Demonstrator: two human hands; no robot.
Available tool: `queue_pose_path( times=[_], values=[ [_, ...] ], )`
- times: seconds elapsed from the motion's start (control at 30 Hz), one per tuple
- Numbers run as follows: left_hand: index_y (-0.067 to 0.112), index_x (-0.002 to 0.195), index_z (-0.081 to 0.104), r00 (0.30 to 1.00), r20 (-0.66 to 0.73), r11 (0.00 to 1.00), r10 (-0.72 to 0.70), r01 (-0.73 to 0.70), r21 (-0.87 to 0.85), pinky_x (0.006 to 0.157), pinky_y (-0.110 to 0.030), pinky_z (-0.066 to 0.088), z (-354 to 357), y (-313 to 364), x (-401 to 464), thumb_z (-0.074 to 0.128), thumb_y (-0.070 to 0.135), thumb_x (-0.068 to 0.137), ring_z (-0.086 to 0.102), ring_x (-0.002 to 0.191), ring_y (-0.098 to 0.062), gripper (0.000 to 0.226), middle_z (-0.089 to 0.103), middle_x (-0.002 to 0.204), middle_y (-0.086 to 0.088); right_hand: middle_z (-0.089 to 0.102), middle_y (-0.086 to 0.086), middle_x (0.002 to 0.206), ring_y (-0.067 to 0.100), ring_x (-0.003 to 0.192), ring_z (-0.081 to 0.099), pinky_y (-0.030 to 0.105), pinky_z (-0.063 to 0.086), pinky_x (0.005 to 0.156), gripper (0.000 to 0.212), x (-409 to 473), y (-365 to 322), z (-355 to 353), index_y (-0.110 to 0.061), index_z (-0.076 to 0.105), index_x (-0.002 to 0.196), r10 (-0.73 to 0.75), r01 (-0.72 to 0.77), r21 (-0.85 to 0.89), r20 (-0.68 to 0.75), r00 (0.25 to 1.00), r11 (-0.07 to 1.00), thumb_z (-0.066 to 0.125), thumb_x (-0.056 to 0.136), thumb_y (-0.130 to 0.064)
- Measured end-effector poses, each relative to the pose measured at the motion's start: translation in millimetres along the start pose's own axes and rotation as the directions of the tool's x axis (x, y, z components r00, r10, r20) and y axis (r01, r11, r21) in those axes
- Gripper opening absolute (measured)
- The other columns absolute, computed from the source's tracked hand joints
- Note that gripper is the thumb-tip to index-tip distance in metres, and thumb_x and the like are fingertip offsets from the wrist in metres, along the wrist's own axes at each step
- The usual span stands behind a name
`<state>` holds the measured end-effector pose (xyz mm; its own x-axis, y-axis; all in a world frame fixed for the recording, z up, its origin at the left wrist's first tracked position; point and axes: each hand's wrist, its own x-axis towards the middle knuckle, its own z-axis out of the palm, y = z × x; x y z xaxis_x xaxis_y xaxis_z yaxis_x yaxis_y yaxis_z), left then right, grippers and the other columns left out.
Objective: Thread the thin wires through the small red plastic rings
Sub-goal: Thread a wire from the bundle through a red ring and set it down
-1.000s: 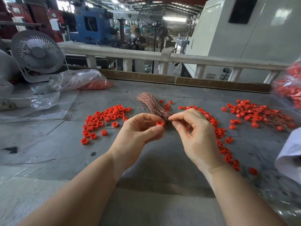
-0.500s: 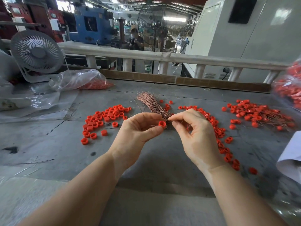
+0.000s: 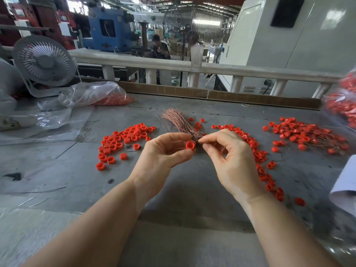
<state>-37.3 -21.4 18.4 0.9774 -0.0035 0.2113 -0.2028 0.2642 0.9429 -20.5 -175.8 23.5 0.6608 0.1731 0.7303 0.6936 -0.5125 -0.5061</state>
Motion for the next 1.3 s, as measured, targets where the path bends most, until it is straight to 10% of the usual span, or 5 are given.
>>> queue_pose_path(
  times=[1.3],
  values=[
    [0.006, 0.077, 0.076, 0.975, 0.026, 0.924, -0.219, 0.216, -0.316, 0.065, -0.018, 0.055, 4.3, 7.5, 1.6, 0.058, 0.003, 0.064, 0.071, 0.077, -0.016, 0.022, 0.072, 0.080, -0.012, 0.060, -0.006, 0.073, 0.011, 0.073, 0.053, 0.021, 0.041, 0.069, 0.013, 0.2, 0.0, -0.6, -0.013, 0.070, 0.076, 0.018, -0.018, -0.010, 0.029, 0.999, 1.000, 0.068, 0.077, -0.001]
  ],
)
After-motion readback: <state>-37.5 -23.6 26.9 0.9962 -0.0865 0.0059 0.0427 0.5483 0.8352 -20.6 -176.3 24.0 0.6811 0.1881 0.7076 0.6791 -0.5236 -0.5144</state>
